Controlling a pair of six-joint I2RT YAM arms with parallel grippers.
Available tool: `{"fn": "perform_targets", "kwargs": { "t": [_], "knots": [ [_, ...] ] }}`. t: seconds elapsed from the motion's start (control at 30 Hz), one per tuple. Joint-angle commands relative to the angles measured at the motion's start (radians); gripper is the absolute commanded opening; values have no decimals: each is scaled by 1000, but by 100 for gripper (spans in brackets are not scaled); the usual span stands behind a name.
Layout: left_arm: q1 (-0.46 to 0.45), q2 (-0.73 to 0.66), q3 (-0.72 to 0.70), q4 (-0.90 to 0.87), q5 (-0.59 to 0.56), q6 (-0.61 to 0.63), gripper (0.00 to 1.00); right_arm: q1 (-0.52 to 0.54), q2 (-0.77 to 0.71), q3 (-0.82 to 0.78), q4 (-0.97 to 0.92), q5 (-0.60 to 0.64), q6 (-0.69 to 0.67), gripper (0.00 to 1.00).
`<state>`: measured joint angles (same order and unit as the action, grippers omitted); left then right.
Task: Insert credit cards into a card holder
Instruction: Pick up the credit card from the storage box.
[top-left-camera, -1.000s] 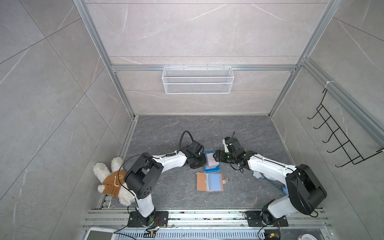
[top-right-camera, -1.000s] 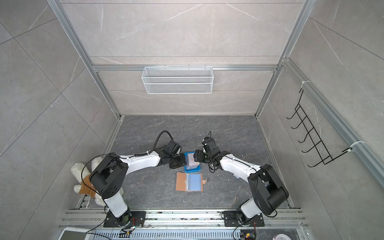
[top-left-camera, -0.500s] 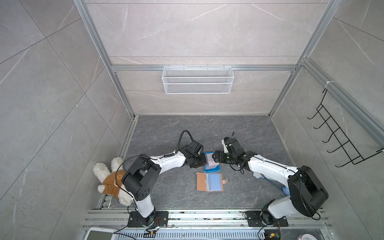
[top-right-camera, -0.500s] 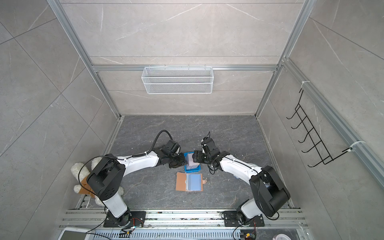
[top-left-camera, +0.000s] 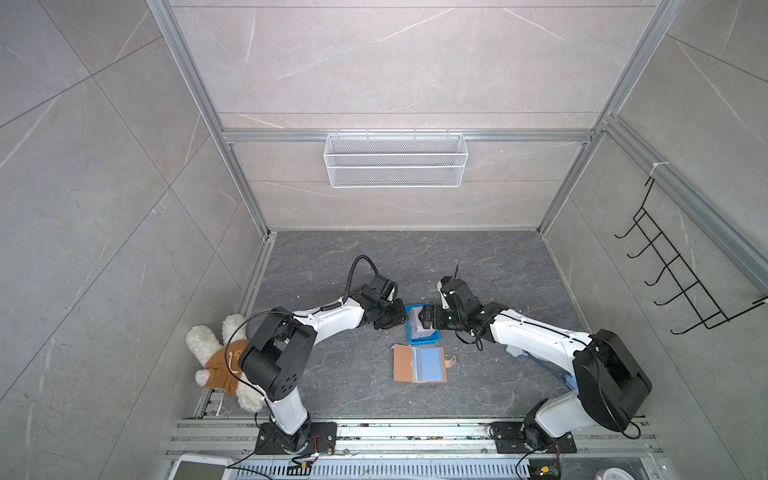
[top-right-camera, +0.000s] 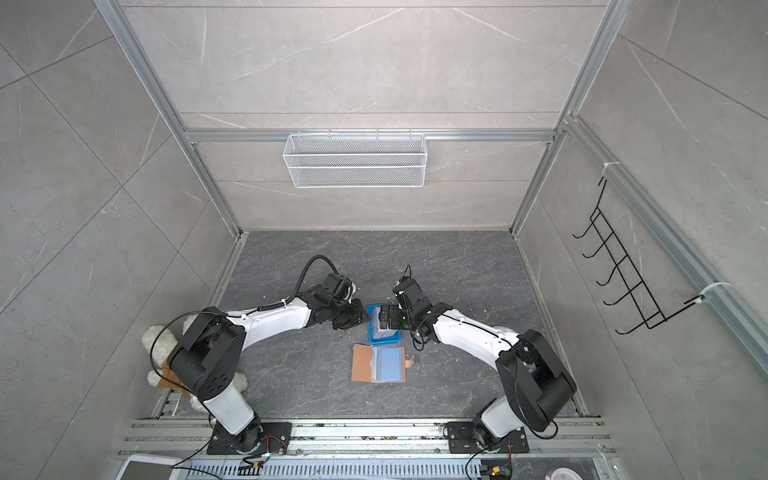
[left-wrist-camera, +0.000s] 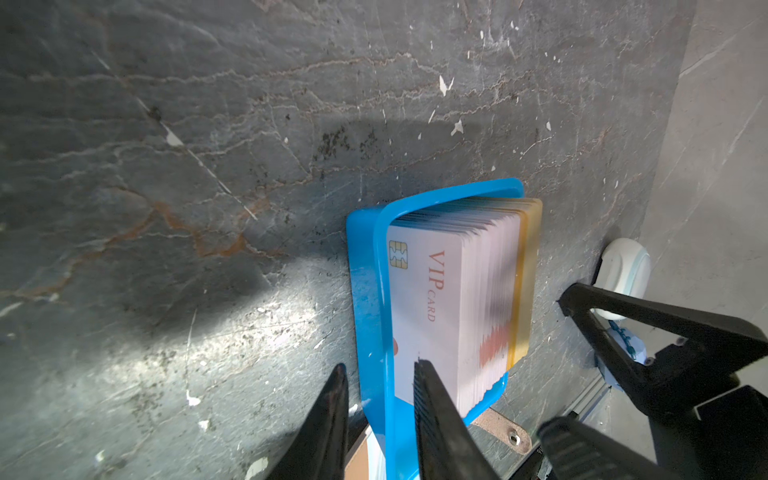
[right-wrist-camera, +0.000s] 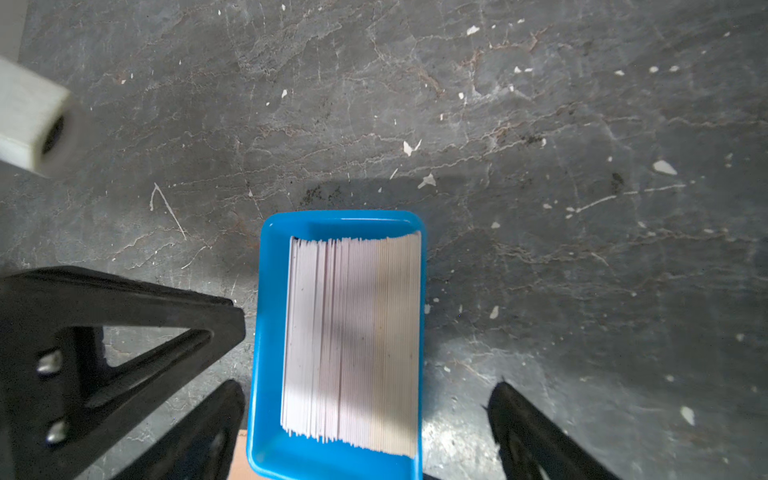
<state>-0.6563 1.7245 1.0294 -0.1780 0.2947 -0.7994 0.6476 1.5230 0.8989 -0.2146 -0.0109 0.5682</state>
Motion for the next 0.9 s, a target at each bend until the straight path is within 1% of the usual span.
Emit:
{"fn": "perform_targets", "kwargs": {
  "t": [0.0, 0.1, 0.57, 0.87],
  "knots": [
    [10, -10, -14, 27, 39, 25, 30, 14, 30, 32, -41, 37, -2, 97],
    [13, 3, -17, 40, 57, 25, 30, 24, 45, 41, -46, 41, -1, 100],
    [15, 18, -20, 56, 59, 26, 30, 49, 96, 71, -75, 69, -1, 99],
    [18, 9, -25, 69, 53, 22, 27, 53, 120, 84, -78, 68, -3, 99]
  ]
}}
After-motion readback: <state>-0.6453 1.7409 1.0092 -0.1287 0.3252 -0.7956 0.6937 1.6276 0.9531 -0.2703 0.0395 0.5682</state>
